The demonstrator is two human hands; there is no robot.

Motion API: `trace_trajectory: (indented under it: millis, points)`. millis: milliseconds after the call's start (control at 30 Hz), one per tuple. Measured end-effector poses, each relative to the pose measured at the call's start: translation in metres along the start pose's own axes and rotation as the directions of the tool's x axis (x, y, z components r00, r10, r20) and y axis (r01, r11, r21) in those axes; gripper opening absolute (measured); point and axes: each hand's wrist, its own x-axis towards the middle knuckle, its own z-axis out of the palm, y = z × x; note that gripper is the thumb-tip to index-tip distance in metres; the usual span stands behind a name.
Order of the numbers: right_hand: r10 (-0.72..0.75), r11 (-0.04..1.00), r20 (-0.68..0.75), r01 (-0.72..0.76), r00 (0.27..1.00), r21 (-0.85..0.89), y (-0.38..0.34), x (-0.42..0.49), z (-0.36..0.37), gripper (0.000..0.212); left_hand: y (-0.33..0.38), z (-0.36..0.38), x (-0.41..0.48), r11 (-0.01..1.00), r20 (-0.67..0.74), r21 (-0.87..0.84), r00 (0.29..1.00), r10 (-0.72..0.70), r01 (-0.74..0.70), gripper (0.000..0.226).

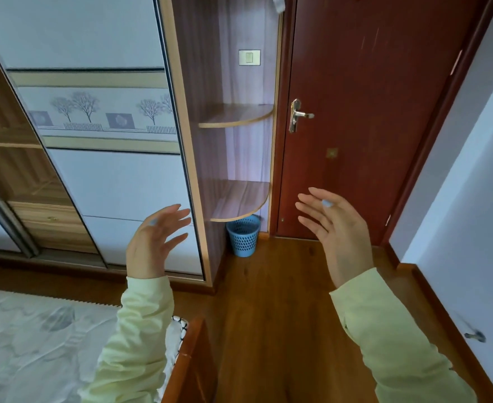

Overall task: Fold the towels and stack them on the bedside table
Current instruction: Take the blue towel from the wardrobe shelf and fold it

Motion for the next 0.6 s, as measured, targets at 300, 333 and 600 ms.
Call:
trace_trajectory:
  millis: [300, 333, 600]
  points:
    - [0.028, 0.999, 0.169, -0.033, 0.985, 0.027, 0.027, 0.181, -0.009, 0.024, -0.033, 0.054, 0.124, 0.997, -0.174, 0.038, 0.982, 0.075, -0.069, 0.03]
    - [0.038, 0.999, 0.181, -0.043, 0.983, 0.028, 0.031, 0.196, -0.007, 0.023, -0.036, 0.056, 0.134, 0.997, -0.185, 0.051, 0.98, 0.073, -0.064, 0.03]
    - [0.086, 0.99, 0.341, -0.117, 0.936, 0.074, 0.08, 0.296, 0.034, 0.031, -0.066, 0.042, 0.214, 0.993, -0.308, 0.104, 0.948, 0.078, -0.048, 0.034]
